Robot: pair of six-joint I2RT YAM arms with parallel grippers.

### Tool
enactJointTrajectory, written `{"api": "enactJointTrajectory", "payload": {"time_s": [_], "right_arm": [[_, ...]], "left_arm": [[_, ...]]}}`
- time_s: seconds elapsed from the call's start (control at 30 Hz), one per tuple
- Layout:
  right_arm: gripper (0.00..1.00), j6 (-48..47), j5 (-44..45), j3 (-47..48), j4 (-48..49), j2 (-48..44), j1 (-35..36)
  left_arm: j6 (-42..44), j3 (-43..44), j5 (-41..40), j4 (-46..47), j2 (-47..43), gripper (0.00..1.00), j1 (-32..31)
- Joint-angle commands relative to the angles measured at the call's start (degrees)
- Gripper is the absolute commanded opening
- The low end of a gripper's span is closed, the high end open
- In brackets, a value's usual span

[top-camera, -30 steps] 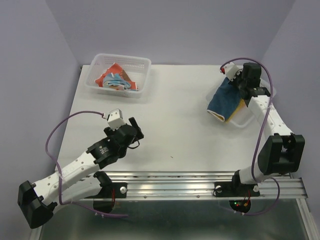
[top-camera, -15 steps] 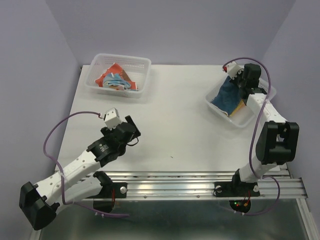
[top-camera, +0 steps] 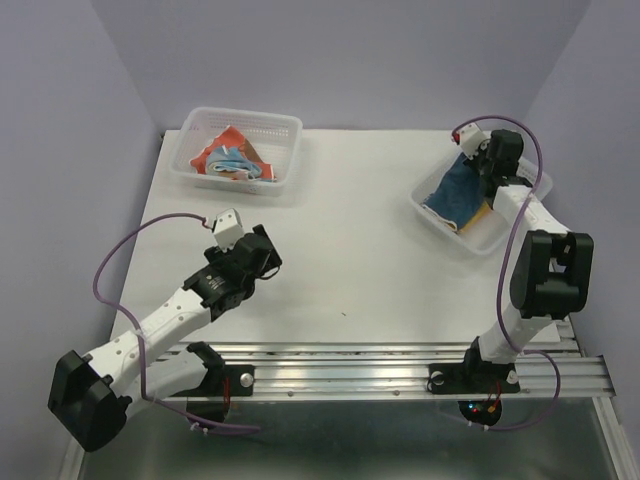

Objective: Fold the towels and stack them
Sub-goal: Neatly place the folded towel into the bin

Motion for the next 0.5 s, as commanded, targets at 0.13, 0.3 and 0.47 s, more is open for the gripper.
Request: {"api": "enactJointTrajectory", "payload": {"time_s": [0.13,0.3,0.47], "right_arm": [[1.00,4.9,1.4,4.6,2.7,0.9,-0.5],[1.00,10.0,-0.7,7.1,-0.4,-1.5,-0.5],[1.00,24.6,-3.8,8.8,2.3,-7.7,-0.5]], "left_arm": [[4.0,4.3,1.0,4.2,1.5,0.99,2.3],[6.9,7.5,0.3,5.6,1.8,0.99,4.3],[11.8,12.8,1.4,10.6,4.3,0.99,9.2]]}}
